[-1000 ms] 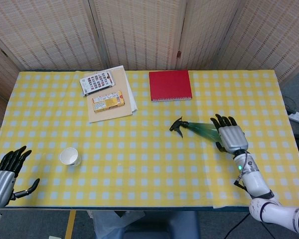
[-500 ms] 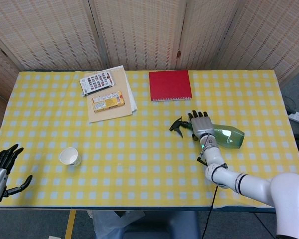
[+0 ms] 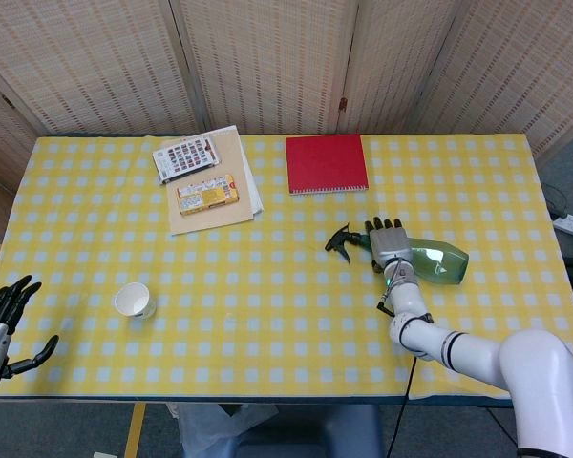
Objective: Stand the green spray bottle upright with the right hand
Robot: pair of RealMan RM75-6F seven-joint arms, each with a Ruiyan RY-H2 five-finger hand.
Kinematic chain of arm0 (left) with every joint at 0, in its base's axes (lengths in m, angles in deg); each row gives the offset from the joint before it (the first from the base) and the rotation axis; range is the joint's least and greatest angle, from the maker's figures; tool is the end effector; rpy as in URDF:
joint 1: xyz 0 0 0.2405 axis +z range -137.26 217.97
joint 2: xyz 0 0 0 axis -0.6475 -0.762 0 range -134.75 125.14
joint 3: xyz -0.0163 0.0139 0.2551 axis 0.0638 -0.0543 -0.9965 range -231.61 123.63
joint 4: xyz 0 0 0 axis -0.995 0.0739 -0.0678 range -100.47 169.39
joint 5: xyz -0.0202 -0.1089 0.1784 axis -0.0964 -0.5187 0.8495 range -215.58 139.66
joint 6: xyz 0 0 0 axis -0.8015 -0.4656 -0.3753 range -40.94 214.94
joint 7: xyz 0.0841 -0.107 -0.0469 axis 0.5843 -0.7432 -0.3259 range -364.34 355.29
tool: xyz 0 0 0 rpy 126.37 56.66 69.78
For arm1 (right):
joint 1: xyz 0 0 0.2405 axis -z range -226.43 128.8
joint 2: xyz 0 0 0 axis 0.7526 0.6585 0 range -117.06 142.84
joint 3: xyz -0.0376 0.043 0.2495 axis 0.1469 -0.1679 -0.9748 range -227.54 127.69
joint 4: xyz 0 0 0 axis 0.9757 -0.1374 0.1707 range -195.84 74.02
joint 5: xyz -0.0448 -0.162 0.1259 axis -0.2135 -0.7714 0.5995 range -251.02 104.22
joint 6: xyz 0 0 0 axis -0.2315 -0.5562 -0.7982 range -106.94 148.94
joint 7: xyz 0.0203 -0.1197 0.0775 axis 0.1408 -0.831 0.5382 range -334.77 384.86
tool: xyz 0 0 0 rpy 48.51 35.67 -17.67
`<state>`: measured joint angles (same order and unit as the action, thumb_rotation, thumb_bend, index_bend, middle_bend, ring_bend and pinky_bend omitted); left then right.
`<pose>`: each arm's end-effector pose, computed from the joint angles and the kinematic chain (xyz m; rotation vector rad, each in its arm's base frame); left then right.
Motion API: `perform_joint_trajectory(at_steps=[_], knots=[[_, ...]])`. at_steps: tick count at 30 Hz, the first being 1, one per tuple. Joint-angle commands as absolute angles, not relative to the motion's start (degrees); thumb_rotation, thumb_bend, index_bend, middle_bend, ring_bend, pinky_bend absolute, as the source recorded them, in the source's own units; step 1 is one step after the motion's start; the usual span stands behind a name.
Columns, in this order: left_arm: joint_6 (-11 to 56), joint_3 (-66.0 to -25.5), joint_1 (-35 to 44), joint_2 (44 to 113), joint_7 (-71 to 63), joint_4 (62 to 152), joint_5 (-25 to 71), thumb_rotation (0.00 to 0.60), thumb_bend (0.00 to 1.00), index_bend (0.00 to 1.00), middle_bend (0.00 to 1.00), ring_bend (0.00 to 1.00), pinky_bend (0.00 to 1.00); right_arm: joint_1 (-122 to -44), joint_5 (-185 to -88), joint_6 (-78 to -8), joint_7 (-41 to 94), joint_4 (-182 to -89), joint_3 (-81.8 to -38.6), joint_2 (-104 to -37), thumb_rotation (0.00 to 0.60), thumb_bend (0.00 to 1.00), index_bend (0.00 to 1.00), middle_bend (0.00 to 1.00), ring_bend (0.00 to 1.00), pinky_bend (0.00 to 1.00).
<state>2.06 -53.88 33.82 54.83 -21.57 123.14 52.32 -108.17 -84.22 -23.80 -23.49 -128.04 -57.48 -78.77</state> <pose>-0.3185 0.1813 0.1803 -1.4290 -1.0210 -1.0399 -0.1910 -0.4237 -0.0173 1.6772 -1.0597 0.2961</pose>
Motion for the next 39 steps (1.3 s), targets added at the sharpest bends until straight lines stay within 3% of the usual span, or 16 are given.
perform_joint_trajectory(at_steps=[1,4,6,9,17,27,32,39], knots=[[2.0,-53.89,33.83,54.82,-21.63,123.1,52.43,0.223,0.37,0.02,0.04,0.01,0.01,-107.59,-84.84,-24.48,-22.92,-128.28,-57.06,-78.44,0.6,0.44,0.01,0.11,0.1,0.0],[2.01,-53.95,33.78,54.83,-21.65,123.06,52.63,0.224,0.37,0.02,0.04,0.01,0.01,-107.08,-86.07,-24.92,-22.52,-127.56,-56.45,-78.93,0.6,0.44,0.07,0.18,0.17,0.1],[1.95,-53.97,33.75,54.85,-21.7,123.04,52.78,0.222,0.37,0.03,0.04,0.01,0.01,-106.72,-87.38,-25.11,-21.82,-126.51,-56.34,-79.77,0.6,0.44,0.16,0.26,0.26,0.27],[2.01,-53.95,33.71,54.88,-21.88,122.9,52.74,0.221,0.37,0.03,0.04,0.01,0.01,-106.29,-89.53,-25.28,-20.25,-124.92,-56.8,-80.95,0.6,0.44,0.28,0.37,0.37,0.45],[2.55,-53.86,33.54,54.92,-22.3,122.53,52.28,0.224,0.37,0.05,0.04,0.02,0.01,-104.27,-99.37,-29.53,-13.84,-122.43,-58.78,-83.02,0.6,0.44,0.52,0.56,0.57,0.68],[2.87,-53.76,33.41,55.07,-22.11,122.48,51.96,0.224,0.37,0.05,0.04,0.03,0.01,-101.71,-109.85,-34.04,-4.89,-124.27,-62.57,-82.28,0.6,0.44,0.57,0.6,0.6,0.72],[3.24,-53.75,33.27,55.19,-21.68,122.52,51.78,0.224,0.37,0.05,0.04,0.03,0.01,-96.63,-124.9,-43.86,15.13,-126.63,-65.17,-83.4,0.6,0.44,0.57,0.6,0.61,0.72],[4.9,-53.81,32.6,55.38,-21.68,122.39,51.3,0.222,0.37,0.05,0.04,0.03,0.02,-89.1,-136.72,-53.11,44.82,-128.33,-68.1,-86.0,0.6,0.44,0.58,0.61,0.63,0.72]])
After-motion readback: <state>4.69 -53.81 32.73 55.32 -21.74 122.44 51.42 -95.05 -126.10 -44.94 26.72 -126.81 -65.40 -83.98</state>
